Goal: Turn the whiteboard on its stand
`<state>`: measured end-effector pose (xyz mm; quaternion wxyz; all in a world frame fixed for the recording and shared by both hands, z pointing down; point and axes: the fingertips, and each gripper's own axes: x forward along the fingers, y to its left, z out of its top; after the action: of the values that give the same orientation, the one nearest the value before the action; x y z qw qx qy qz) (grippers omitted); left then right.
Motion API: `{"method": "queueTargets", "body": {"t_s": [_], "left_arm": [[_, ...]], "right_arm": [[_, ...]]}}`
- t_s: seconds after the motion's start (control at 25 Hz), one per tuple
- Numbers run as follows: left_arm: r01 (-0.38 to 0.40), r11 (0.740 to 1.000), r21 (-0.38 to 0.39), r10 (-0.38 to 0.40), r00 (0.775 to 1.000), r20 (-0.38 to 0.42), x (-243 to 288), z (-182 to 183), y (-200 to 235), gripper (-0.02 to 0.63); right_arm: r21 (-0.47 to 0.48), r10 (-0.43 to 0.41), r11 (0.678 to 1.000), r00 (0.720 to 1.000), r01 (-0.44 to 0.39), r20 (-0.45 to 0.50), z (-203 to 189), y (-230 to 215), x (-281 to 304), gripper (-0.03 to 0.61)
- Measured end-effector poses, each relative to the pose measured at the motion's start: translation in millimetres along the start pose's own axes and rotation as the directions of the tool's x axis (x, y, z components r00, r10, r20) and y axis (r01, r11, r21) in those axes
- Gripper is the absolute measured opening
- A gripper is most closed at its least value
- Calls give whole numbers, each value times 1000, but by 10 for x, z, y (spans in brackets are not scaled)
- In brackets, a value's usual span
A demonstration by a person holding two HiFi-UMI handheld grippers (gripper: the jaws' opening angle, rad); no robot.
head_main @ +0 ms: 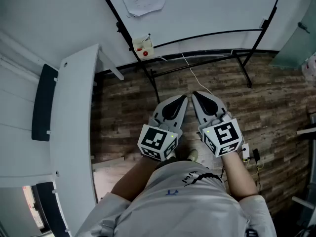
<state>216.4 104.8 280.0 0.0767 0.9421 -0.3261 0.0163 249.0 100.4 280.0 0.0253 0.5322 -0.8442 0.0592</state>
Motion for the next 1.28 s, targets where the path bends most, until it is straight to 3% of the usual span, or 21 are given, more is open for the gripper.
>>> {"method": "queueTargets", "body": {"t_s": [0.52, 0.72, 1.0, 1.28], "left_arm": [[-53, 999, 0, 53, 996, -68, 0, -409, 82, 11], [-126, 992, 2, 125, 987, -101, -91, -622, 338, 11], [-158, 987, 1, 157, 981, -110, -123, -749, 672, 11], [-174, 984, -37, 169, 980, -101, 0, -892, 1422, 11]], "right_arm": [[104, 42, 994, 999, -41, -6, -314, -30, -104, 12], [135, 73, 988, 997, -73, 5, -444, 41, -47, 12], [150, 141, 979, 990, -139, -5, -553, 309, 231, 12], [128, 151, 981, 988, -147, -22, -546, 347, 905, 12]]}}
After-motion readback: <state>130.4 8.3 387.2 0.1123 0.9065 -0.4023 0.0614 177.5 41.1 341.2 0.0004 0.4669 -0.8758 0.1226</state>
